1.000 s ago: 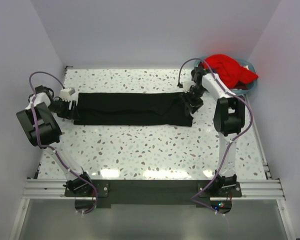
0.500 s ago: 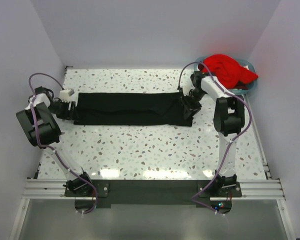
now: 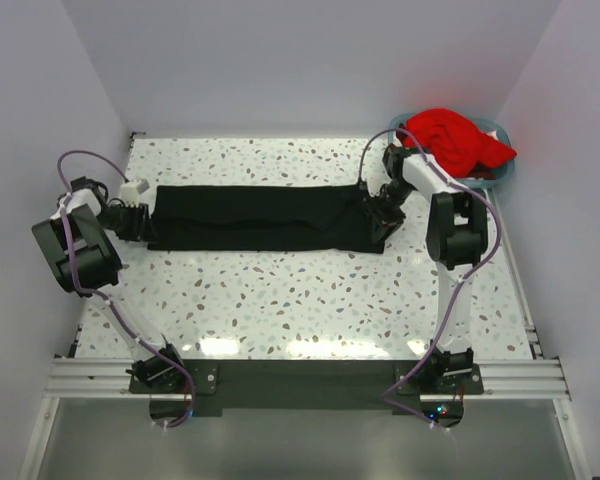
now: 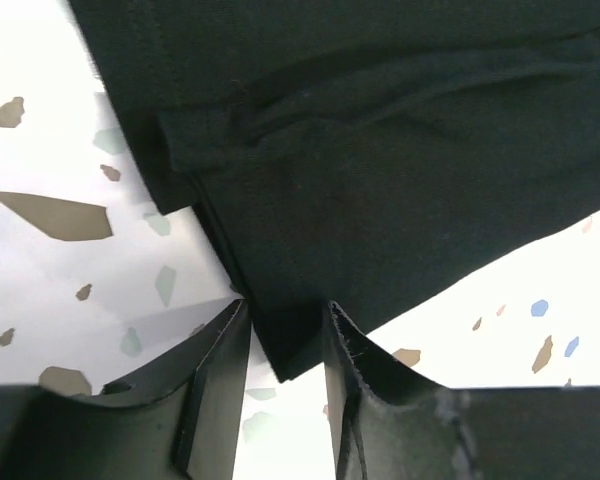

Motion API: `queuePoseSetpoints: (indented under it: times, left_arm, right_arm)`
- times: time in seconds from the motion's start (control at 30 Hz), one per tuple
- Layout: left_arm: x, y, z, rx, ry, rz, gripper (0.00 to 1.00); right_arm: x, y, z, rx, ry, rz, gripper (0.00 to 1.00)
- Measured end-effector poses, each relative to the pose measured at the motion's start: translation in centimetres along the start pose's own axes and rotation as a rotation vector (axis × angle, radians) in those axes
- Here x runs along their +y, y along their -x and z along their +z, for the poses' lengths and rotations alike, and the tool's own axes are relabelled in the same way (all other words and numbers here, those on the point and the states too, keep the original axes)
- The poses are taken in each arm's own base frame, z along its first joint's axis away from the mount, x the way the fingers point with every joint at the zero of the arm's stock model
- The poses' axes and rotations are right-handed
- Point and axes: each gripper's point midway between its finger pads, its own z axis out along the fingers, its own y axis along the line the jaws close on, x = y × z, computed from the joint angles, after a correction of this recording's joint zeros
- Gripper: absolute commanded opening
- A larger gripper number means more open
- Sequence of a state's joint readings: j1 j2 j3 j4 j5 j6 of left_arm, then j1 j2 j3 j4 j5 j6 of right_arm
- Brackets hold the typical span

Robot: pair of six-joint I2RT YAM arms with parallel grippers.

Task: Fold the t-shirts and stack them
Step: Fold the tshirt

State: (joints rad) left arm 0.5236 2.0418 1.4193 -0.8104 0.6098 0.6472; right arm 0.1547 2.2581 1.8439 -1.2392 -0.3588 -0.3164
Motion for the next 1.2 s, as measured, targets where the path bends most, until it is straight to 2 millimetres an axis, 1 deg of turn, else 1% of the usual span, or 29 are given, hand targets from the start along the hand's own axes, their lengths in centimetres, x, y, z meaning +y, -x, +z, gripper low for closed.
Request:
queuePoseSetpoints:
  times: [0.1, 0.2, 0.27, 0.3, 0.33, 0.37, 0.4, 0.43, 0.47, 0.5, 0.67, 0.83, 0.93, 1.07, 1.2]
  left_arm:
    - [-0.2, 0.0, 0.1, -0.003, -0.011, -0.003, 0.38]
    - [-0.4, -0.1, 0.2, -0.005, -0.021, -0.007, 0.32]
    - [-0.5, -0.2, 0.2, -0.005, -0.024, -0.009, 0.25]
    - [-0.5, -0.2, 0.3, -0.004, -0.026, -0.010, 0.23]
    - [-0.6, -0.3, 0.3, -0.002, -0.031, -0.013, 0.17]
    - [-0.6, -0.3, 0.3, -0.001, -0.031, -0.014, 0.14]
    - [-0.7, -0.5, 0.4, 0.002, -0.035, -0.017, 0.12]
    - [-0.7, -0.5, 0.4, 0.003, -0.039, -0.019, 0.05]
    - [-0.8, -0.6, 0.4, 0.005, -0.041, -0.022, 0.02]
    - [-0.9, -0.6, 0.4, 0.006, -0.043, -0.023, 0.00]
    - [-1.0, -0.9, 0.4, 0.019, -0.048, -0.026, 0.00]
    - [-1.3, -1.9, 0.0, 0.063, -0.045, -0.016, 0.00]
    - [-1.7, -2.7, -0.3, 0.096, -0.041, -0.002, 0.00]
    - [-2.4, -4.1, -0.7, 0.132, -0.034, 0.023, 0.00]
    - [-3.5, -5.9, -1.2, 0.167, -0.031, 0.042, 0.00]
  right_arm:
    - [0.0, -0.3, -0.1, 0.009, 0.008, 0.004, 0.33]
    - [-0.2, -0.4, -0.2, 0.010, 0.009, 0.010, 0.25]
    - [-0.2, -0.4, -0.2, 0.009, 0.013, 0.012, 0.20]
    - [-0.2, -0.5, -0.2, 0.009, 0.014, 0.014, 0.15]
    - [-0.2, -0.5, -0.1, 0.010, 0.016, 0.015, 0.12]
    - [-0.2, -0.5, -0.2, 0.009, 0.018, 0.017, 0.09]
    - [-0.2, -0.5, -0.2, 0.008, 0.021, 0.017, 0.03]
    - [-0.1, -0.5, -0.2, 0.007, 0.025, 0.015, 0.00]
    - [0.0, -0.5, -0.2, 0.008, 0.029, 0.016, 0.00]
    - [0.0, -0.6, -0.2, 0.009, 0.032, 0.019, 0.00]
    - [-0.5, -1.0, -0.4, 0.021, 0.023, 0.024, 0.00]
    - [-1.9, -2.1, -0.9, 0.062, -0.040, 0.011, 0.00]
    - [-2.3, -2.6, -1.0, 0.079, -0.067, -0.005, 0.00]
    - [-1.9, -4.4, -0.9, 0.123, -0.069, -0.008, 0.00]
    - [-0.5, -6.7, -0.7, 0.171, -0.056, -0.020, 0.00]
